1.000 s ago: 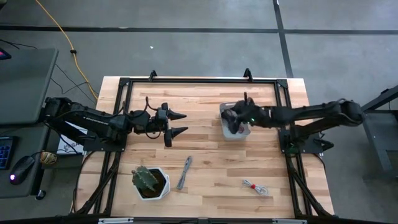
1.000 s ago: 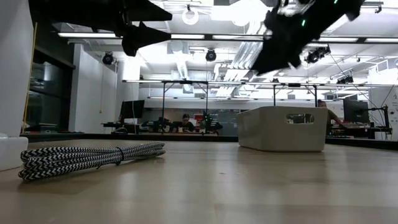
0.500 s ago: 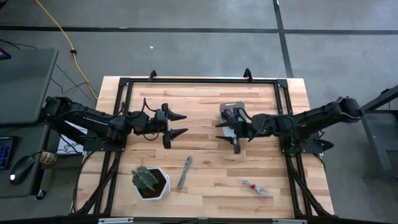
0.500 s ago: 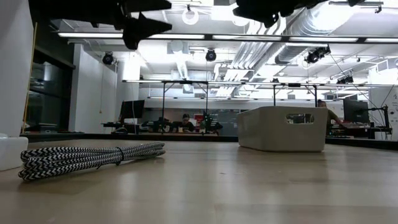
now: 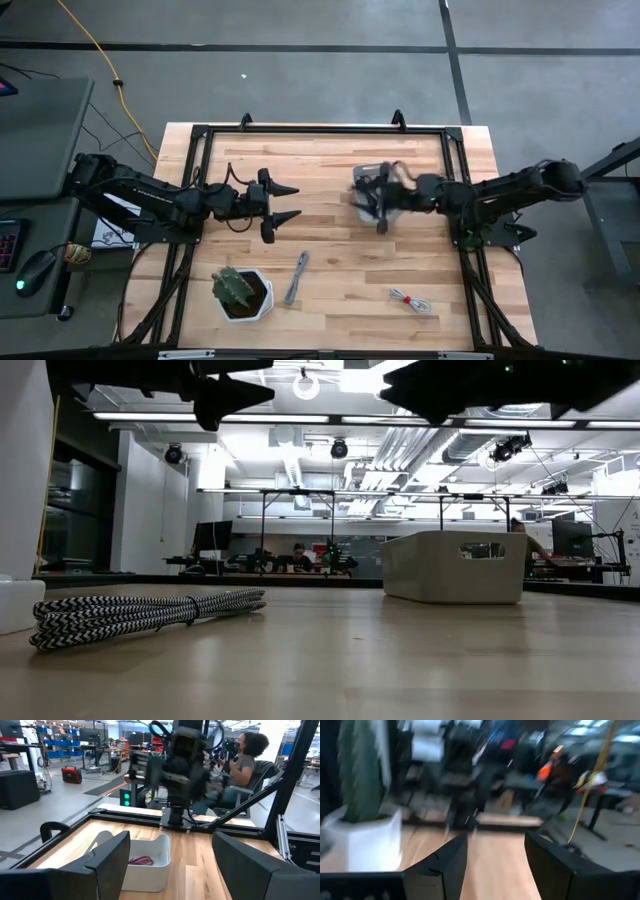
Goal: Pick and place USB-C Cables
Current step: Put the black and white charger cable into the gray bin
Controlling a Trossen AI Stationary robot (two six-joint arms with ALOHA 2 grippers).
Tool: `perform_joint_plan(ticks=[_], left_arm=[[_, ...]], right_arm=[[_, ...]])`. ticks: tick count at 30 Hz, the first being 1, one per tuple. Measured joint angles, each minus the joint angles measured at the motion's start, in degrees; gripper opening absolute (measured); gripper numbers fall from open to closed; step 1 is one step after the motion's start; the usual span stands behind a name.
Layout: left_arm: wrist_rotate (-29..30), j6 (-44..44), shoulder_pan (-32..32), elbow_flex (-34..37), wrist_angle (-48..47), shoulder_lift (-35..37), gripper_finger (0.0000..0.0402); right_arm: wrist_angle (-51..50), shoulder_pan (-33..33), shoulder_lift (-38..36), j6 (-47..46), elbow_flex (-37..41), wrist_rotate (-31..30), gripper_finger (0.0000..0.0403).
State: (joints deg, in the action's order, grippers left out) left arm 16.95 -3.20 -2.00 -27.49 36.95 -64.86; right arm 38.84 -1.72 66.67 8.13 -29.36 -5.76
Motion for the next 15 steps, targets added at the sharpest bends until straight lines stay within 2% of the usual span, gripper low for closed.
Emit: perform_joint_plan(ticks=[3, 8, 15], left_arm=[[0.02, 0.34, 0.02, 0.00, -0.06, 0.00, 0.0264], [0.01, 0.46, 0.11, 0.00, -0.28, 0.00, 0.0264], [0.02, 0.17, 0.11, 0.00, -0.28, 0.00, 0.0264]], right_arm=[[4.73, 1.50, -3.57, -2.83, 3.94, 0.25, 0.0188], [0.39, 1.71, -8.76, -5.87, 5.00, 3.09, 0.0188], [-1.51, 1.69, -9.76, -6.65, 5.03, 8.57, 0.0188]])
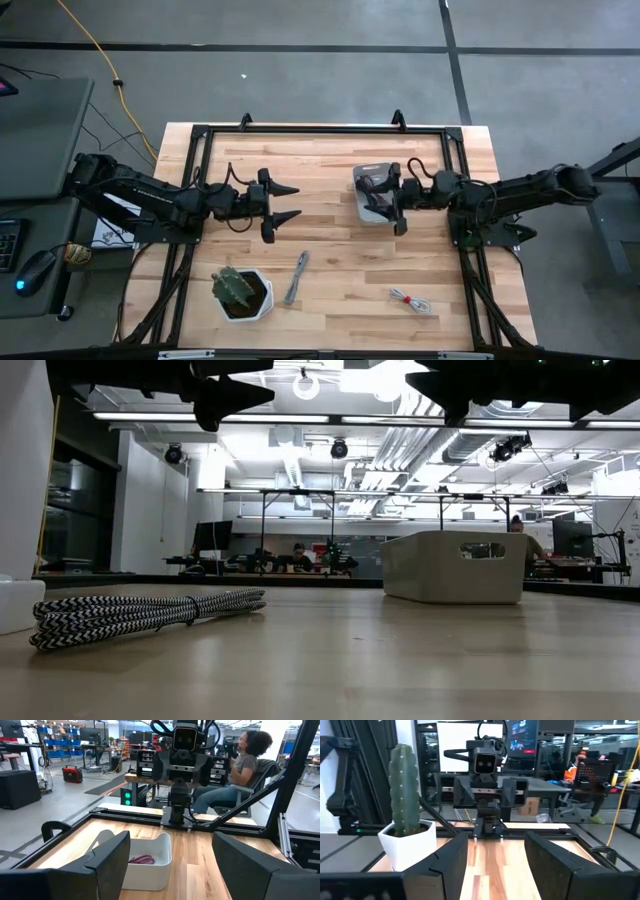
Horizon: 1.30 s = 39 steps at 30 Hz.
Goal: Pick and place USB-C Cables
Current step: Put the black and white charger cable into the gray bin
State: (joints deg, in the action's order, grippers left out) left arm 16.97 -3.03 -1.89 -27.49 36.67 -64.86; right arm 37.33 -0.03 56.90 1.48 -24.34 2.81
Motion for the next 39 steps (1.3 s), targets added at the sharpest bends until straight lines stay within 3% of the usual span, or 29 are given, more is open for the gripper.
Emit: perform_joint_plan(ticks=[11, 17, 21, 27, 32, 35, 39], left_arm=[[0.15, -2.31, 0.00, 0.00, 0.00, 0.00, 0.0264], [3.04, -13.51, -0.24, -0.15, -0.66, -0.59, 0.0264], [3.71, -19.16, -0.70, -5.27, -11.81, -3.27, 0.0264], [9.43, -25.33, -3.15, -20.49, -39.30, -13.86, 0.0264], [9.94, -33.27, -5.46, -31.65, -61.96, -23.28, 0.0264], [8.37, -37.51, -7.57, -35.53, -68.32, -27.82, 0.0264], [7.69, -40.93, -10.54, -37.09, -69.60, -32.44, 0.0264]], right_arm=[[0.10, 0.00, 0.00, -0.09, 0.00, 0.26, 0.0188], [0.10, 0.00, 0.01, -0.13, 0.00, 0.26, 0.0188], [0.10, 0.00, 0.02, -0.15, 0.00, -0.77, 0.0188], [-0.32, 0.00, 0.02, -0.17, -0.02, -3.19, 0.0188], [-1.29, 0.00, 0.04, -0.17, -0.02, -3.19, 0.0188], [-1.32, 0.00, 0.04, -0.16, -0.02, -3.20, 0.0188], [-1.38, 0.00, 0.04, -0.17, -0.02, -3.19, 0.0188]])
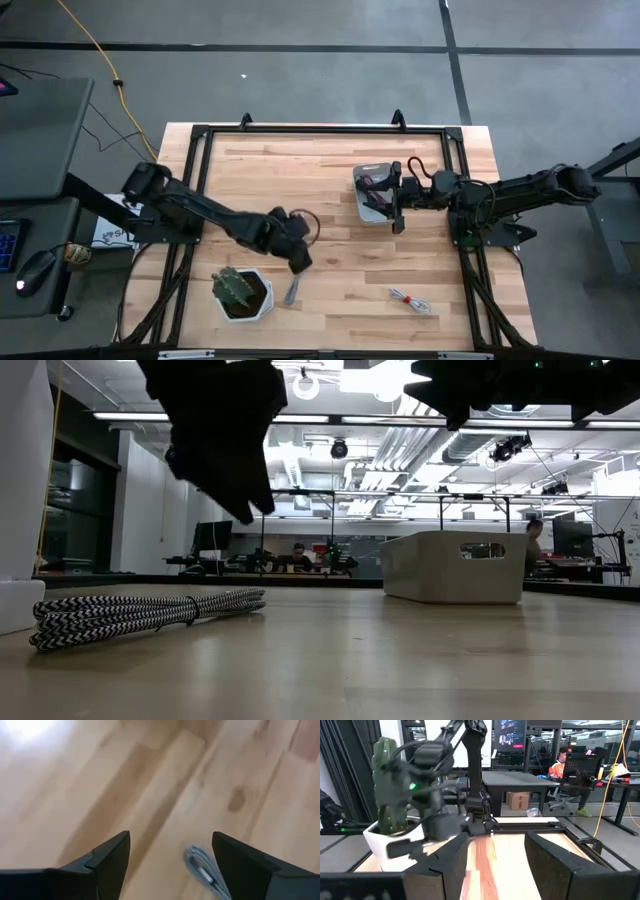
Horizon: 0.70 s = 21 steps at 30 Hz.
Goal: Pick and place USB-C Cables
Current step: Put the black and white charger cable into the gray bin
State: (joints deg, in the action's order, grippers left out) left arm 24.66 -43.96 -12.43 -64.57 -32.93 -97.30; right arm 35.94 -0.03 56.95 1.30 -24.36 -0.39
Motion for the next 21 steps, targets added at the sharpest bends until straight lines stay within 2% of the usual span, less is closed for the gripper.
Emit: perform_joint_plan(ticks=[14, 21], left_arm=[[-2.31, -12.78, -6.95, -0.13, 1.70, -8.52, 0.0264], [-5.13, -13.03, -8.35, -0.18, 6.34, -11.46, 0.0264]], right_arm=[[-0.15, 0.00, 0.00, -0.02, 0.00, -0.02, 0.0188], [-0.15, 0.00, 0.00, -0.02, 0.00, -0.02, 0.0188]])
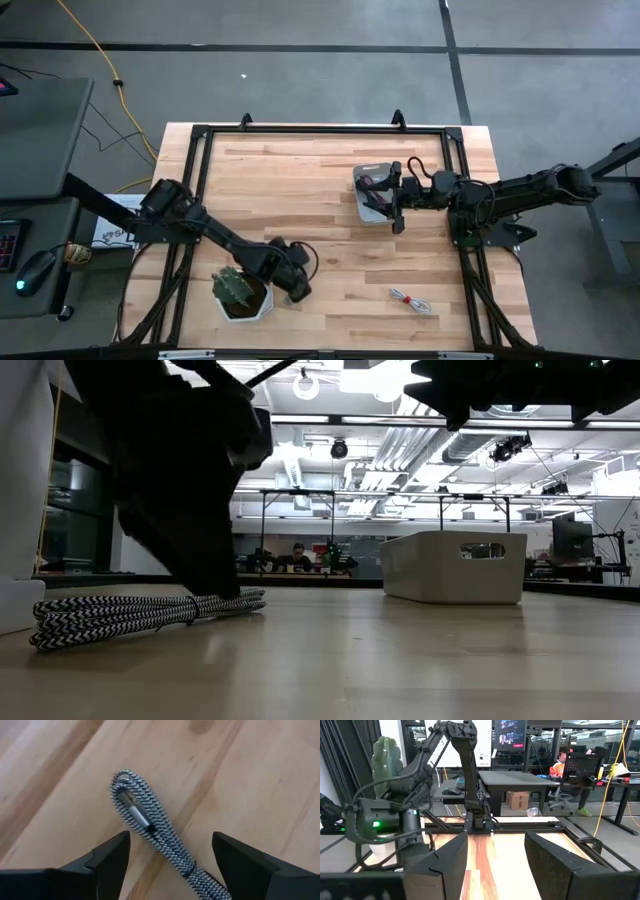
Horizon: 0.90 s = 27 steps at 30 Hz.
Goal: Pick and place USB-C Cables
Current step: Put the black and white charger cable into the gray bin
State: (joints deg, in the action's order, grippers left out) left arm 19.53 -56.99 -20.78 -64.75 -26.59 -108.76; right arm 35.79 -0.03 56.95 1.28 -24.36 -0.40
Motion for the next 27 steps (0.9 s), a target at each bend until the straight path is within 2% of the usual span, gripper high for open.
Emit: perform_joint_plan(ticks=[8, 22, 27], left_arm=[[0.19, -0.61, -0.06, -0.17, 0.42, -2.71, 0.0264], [0.54, 0.63, -0.46, -0.11, -0.42, -3.06, 0.0264], [1.07, 1.15, -0.46, -0.07, -1.10, -3.12, 0.0232]], right_arm=[[-0.17, 0.00, 0.00, 0.00, -0.04, -0.02, 0.0188], [-0.42, 0.00, 0.00, -1.32, -0.04, -0.02, 0.0188], [-0.42, 0.00, 0.00, -1.31, -0.04, -0.02, 0.0188]])
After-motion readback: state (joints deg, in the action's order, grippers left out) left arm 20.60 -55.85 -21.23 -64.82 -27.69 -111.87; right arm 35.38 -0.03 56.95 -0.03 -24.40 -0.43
